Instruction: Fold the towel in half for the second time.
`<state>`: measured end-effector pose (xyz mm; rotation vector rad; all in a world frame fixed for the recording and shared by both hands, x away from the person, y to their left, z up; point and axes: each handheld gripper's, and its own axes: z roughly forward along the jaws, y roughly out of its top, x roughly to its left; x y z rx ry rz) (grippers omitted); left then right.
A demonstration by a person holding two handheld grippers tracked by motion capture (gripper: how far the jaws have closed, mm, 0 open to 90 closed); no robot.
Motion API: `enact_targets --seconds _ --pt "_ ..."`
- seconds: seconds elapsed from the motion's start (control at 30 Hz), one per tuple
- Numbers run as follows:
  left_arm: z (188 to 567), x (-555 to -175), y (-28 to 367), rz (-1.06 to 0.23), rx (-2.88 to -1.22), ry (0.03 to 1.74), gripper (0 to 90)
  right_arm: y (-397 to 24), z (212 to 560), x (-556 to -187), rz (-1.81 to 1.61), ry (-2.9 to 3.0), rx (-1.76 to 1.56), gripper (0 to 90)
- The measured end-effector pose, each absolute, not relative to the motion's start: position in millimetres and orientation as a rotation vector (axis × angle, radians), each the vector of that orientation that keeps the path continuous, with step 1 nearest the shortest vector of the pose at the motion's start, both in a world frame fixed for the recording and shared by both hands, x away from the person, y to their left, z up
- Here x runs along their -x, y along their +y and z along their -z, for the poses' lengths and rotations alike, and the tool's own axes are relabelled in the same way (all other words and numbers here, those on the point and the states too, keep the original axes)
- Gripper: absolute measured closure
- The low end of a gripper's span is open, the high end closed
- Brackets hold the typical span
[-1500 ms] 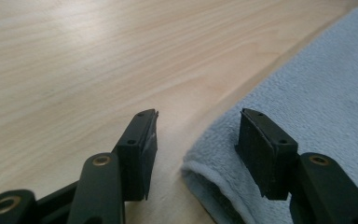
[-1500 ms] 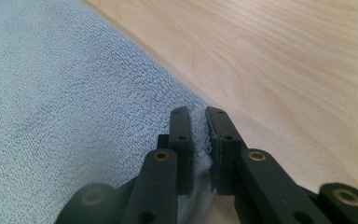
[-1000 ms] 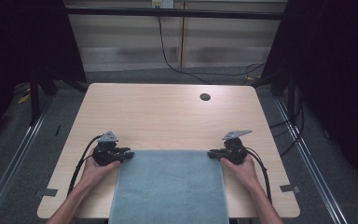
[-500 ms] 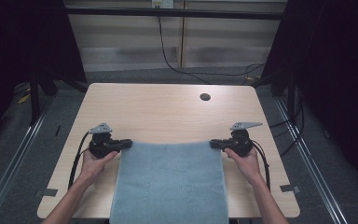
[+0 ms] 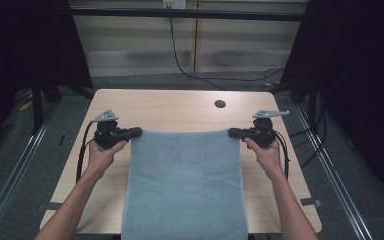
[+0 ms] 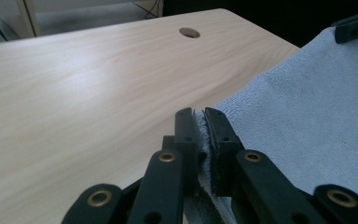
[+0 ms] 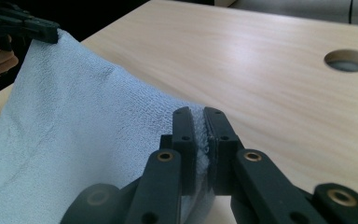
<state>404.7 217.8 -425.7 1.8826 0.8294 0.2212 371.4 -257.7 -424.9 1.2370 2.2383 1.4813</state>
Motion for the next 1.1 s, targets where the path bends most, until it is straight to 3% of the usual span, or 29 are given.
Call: enact_targets --seconds 0.33,0.6,0.87,1.1 --pt "389.1 -428.2 211.5 -0.289 -1.831 0.809 84.7 -264.1 393.0 -393.6 -1.481 2.142 -1.238 83.9" --pt "367.3 -419.7 219.7 -0.306 -1.775 0.759 84.7 -262.4 370.0 -389.7 -1.51 2.09 -1.175 84.3" --pt "372.7 -376.1 232.6 -0.324 -1.807 0.687 84.7 -255.5 369.9 -345.0 -1.527 2.147 -1.076 84.2" --pt "397.2 -337.1 237.7 -0.265 -1.813 0.637 84.5 -255.9 384.1 -297.2 -1.515 2.223 -1.028 84.1"
